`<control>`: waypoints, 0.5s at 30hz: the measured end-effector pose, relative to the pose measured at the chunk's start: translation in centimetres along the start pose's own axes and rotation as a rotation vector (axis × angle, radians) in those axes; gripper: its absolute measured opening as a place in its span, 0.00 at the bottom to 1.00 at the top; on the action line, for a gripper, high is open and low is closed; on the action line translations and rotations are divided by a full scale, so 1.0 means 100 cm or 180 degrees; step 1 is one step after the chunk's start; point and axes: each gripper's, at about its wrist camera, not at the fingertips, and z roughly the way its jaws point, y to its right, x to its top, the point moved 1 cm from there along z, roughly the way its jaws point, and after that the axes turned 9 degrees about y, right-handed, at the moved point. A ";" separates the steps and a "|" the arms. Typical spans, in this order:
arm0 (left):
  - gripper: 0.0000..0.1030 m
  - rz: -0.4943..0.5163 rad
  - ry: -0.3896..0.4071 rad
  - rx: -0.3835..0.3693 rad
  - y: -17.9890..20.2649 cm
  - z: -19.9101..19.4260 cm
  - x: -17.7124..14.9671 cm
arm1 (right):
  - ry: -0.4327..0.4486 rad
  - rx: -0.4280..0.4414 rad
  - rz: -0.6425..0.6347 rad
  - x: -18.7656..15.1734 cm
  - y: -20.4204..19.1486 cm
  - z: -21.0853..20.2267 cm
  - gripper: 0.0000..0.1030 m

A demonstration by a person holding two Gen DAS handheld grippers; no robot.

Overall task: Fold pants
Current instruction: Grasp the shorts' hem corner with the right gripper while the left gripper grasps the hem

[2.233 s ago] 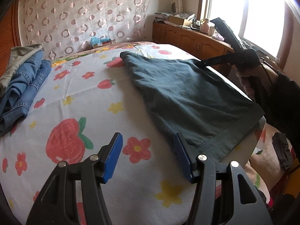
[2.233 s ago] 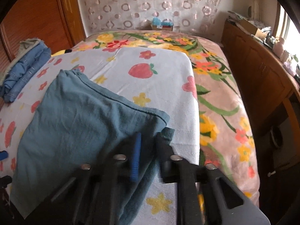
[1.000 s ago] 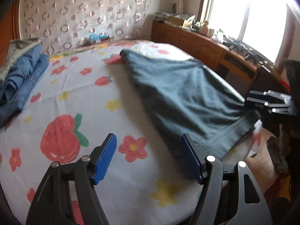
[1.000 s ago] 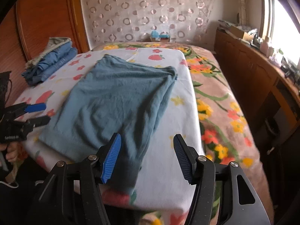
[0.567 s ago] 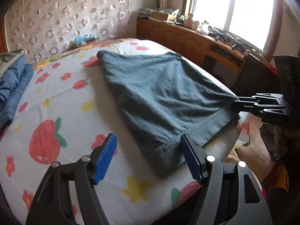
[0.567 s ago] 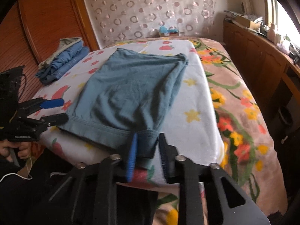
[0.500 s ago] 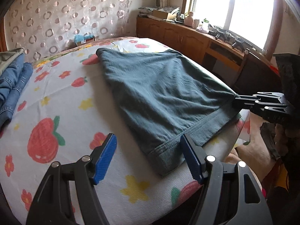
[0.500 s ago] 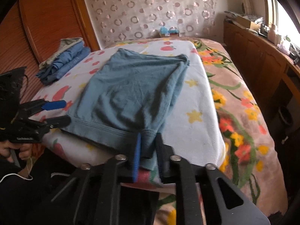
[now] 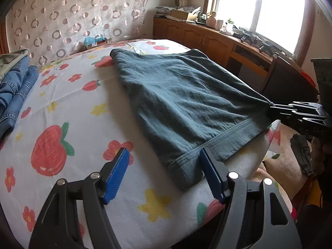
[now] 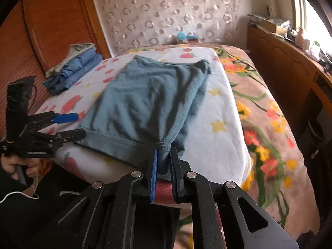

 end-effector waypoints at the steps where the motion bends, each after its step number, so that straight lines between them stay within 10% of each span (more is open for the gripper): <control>1: 0.68 -0.0004 0.0001 -0.0001 -0.001 0.000 0.000 | -0.0007 -0.0032 -0.0012 -0.001 0.000 0.001 0.14; 5: 0.68 -0.0014 0.0001 -0.0009 -0.002 -0.001 -0.001 | -0.0057 -0.0093 0.0001 -0.005 0.004 0.004 0.36; 15: 0.64 -0.0006 0.0007 -0.0026 -0.002 -0.001 -0.003 | -0.0070 -0.0101 0.0042 -0.011 0.004 0.010 0.38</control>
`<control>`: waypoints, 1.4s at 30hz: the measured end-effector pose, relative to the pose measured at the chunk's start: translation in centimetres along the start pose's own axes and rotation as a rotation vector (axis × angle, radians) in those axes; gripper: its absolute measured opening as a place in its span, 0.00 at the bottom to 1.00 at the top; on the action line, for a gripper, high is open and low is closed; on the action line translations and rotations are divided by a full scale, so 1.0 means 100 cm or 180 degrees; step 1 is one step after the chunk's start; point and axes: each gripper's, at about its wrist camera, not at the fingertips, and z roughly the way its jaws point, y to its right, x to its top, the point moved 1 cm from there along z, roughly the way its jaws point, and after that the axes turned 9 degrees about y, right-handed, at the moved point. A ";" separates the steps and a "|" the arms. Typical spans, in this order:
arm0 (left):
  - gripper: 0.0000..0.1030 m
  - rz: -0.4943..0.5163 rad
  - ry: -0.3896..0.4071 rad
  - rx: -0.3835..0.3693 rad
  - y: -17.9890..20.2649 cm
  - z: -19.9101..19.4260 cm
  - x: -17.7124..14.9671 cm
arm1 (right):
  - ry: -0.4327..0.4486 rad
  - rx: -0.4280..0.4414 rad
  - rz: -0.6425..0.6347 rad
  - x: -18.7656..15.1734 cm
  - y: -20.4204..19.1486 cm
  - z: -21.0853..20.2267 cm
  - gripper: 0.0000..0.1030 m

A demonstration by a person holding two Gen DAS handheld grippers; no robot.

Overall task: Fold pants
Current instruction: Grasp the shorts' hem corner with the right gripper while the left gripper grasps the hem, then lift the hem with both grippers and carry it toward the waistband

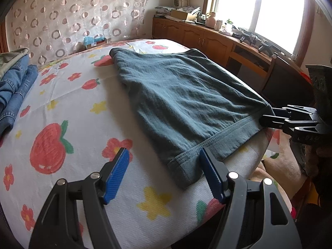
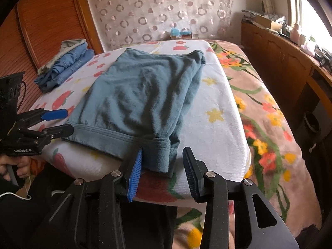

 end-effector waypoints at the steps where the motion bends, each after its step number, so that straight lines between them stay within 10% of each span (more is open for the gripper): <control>1: 0.60 -0.0001 0.0000 -0.0035 0.002 0.000 0.000 | -0.0004 -0.0003 -0.0001 0.000 -0.001 0.000 0.38; 11: 0.38 0.0086 -0.0103 -0.0176 0.016 -0.005 -0.003 | 0.0040 0.0005 -0.0060 0.001 -0.008 -0.004 0.20; 26: 0.24 0.0028 -0.0088 -0.0256 0.015 -0.005 -0.001 | 0.0037 0.0138 0.0096 0.000 0.004 -0.001 0.25; 31: 0.12 0.0000 0.0011 -0.0290 0.017 -0.010 0.005 | 0.0056 0.0311 0.0132 0.002 0.007 -0.002 0.09; 42: 0.09 -0.0002 0.0570 -0.0359 0.020 -0.058 0.048 | 0.0481 0.0490 -0.0043 0.047 -0.008 -0.032 0.07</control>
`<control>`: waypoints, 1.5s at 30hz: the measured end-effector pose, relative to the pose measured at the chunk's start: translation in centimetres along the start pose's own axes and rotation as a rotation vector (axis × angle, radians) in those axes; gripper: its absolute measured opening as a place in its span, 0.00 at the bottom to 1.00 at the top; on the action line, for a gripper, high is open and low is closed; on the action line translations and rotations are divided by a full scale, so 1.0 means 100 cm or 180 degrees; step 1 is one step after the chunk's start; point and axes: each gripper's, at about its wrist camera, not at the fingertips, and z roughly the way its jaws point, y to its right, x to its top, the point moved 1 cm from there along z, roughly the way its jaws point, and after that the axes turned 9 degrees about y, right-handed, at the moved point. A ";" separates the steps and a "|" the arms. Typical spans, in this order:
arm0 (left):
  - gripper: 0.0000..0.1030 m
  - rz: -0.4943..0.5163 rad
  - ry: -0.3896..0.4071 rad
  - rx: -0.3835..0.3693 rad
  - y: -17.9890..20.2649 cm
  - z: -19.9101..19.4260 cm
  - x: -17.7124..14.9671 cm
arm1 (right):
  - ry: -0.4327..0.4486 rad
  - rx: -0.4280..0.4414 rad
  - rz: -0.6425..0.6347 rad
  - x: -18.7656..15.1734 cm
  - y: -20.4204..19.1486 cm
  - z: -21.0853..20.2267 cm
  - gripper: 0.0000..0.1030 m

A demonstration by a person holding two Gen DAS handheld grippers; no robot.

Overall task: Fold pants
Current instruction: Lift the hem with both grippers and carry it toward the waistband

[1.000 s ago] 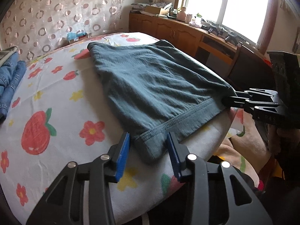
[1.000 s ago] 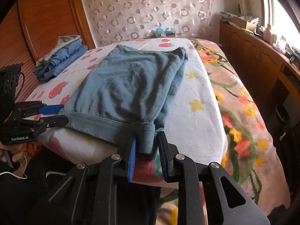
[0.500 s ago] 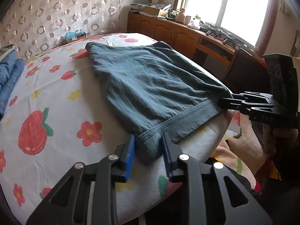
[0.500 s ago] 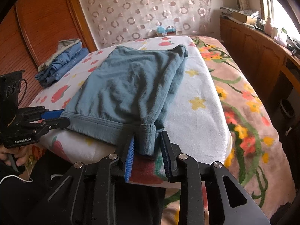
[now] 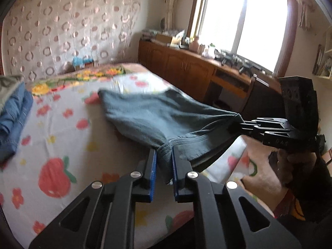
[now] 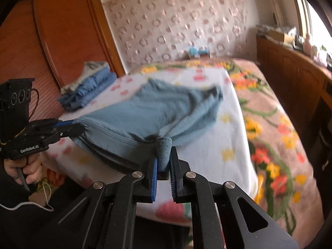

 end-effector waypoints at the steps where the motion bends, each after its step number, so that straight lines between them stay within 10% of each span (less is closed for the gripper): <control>1: 0.09 -0.0005 0.0071 -0.0001 0.000 -0.006 0.008 | 0.0069 0.0015 -0.0046 0.010 -0.004 -0.004 0.07; 16: 0.09 0.0243 0.0941 0.0209 -0.006 -0.105 0.114 | 0.0850 0.0339 -0.0684 0.131 -0.076 -0.052 0.07; 33: 0.09 0.0205 0.1096 0.0768 -0.108 -0.047 0.179 | 0.0877 0.0208 -0.0868 0.232 -0.087 0.064 0.07; 45: 0.09 -0.0057 0.0346 0.0704 -0.106 -0.024 0.055 | 0.0018 0.0284 -0.0718 0.103 -0.076 0.103 0.07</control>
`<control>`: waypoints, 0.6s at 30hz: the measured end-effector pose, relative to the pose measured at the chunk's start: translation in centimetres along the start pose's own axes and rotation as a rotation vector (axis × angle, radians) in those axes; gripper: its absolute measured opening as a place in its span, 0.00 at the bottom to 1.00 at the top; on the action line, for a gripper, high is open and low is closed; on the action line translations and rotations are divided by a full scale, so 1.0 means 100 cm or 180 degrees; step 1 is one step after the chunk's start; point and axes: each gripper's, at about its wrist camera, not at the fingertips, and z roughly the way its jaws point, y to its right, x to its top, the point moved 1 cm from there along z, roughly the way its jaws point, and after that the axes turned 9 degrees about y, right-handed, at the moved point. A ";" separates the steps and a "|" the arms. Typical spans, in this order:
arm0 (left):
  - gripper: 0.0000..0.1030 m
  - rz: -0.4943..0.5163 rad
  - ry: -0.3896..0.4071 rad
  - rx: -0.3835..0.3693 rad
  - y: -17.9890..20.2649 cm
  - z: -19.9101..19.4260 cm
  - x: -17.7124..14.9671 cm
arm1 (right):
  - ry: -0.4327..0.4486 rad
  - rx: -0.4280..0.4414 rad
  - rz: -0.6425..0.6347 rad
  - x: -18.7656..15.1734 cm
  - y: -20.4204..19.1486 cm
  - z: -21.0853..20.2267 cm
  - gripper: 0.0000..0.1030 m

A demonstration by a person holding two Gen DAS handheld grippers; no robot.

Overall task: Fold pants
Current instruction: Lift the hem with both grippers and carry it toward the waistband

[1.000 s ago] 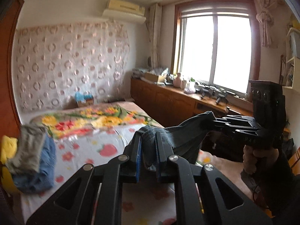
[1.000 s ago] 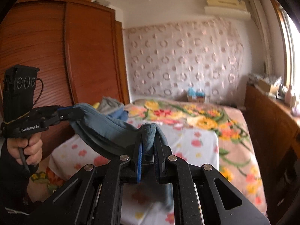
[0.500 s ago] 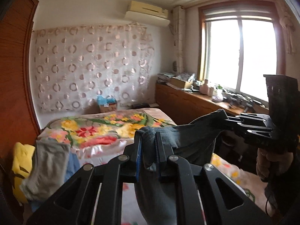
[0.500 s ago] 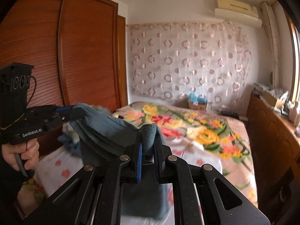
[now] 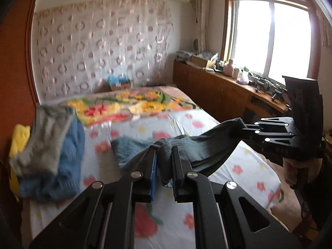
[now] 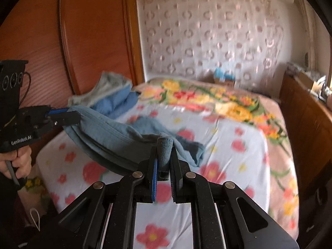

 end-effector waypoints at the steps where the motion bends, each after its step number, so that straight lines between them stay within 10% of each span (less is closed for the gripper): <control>1: 0.09 0.0008 -0.0042 -0.0013 0.002 -0.003 -0.007 | -0.0046 0.0019 0.0007 -0.009 -0.004 -0.001 0.07; 18: 0.09 -0.0108 -0.0221 -0.0088 0.012 -0.025 -0.055 | -0.0215 0.0050 0.0111 -0.056 -0.031 -0.015 0.07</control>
